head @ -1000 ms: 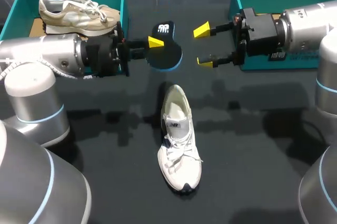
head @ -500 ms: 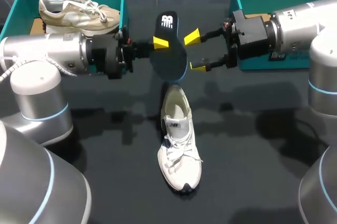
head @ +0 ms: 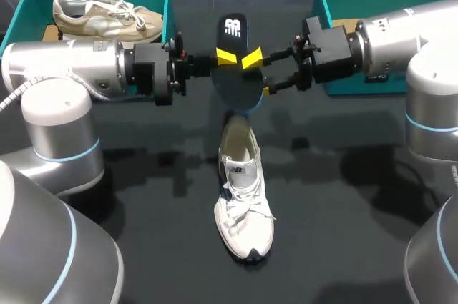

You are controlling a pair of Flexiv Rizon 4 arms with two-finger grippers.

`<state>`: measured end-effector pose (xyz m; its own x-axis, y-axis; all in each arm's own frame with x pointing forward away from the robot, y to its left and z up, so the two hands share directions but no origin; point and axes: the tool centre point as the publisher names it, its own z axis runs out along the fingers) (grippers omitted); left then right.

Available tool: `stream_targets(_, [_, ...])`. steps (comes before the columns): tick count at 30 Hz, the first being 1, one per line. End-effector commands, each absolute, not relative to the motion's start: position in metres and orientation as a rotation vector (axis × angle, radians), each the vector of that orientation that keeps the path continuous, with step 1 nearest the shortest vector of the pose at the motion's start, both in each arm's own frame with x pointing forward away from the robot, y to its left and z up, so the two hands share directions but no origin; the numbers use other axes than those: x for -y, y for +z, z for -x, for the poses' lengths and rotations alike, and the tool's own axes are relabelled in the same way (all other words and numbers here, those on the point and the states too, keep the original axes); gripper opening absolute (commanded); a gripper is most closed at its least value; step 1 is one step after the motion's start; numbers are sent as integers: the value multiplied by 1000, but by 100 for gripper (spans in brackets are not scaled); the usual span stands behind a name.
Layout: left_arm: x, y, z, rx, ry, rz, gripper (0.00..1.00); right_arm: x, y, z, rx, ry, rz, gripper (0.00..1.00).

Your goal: Take the shoe out of the shoebox, open the shoe tongue, remove and reinsert the insole, then place the shoe into the shoebox

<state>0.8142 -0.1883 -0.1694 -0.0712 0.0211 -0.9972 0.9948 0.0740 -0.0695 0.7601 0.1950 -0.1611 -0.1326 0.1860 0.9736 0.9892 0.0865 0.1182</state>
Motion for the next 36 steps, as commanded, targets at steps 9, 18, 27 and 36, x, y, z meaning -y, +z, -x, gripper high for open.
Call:
stream_targets(9, [201, -173, -818, -1292, -1149, -1157, 0, -202, -167, -763, 1480, -1145, 1209, 44])
stream_targets(18, [204, -174, -818, -1286, -1140, -1161, 0, -202, -169, -763, 1474, -1151, 1205, 35])
stream_targets(27, [205, -174, -816, -1281, -1137, -1168, 0, -201, -170, -763, 1471, -1151, 1202, 22])
stream_targets(36, [206, -175, -815, -1277, -1135, -1176, 0, -198, -171, -764, 1474, -1150, 1205, 0])
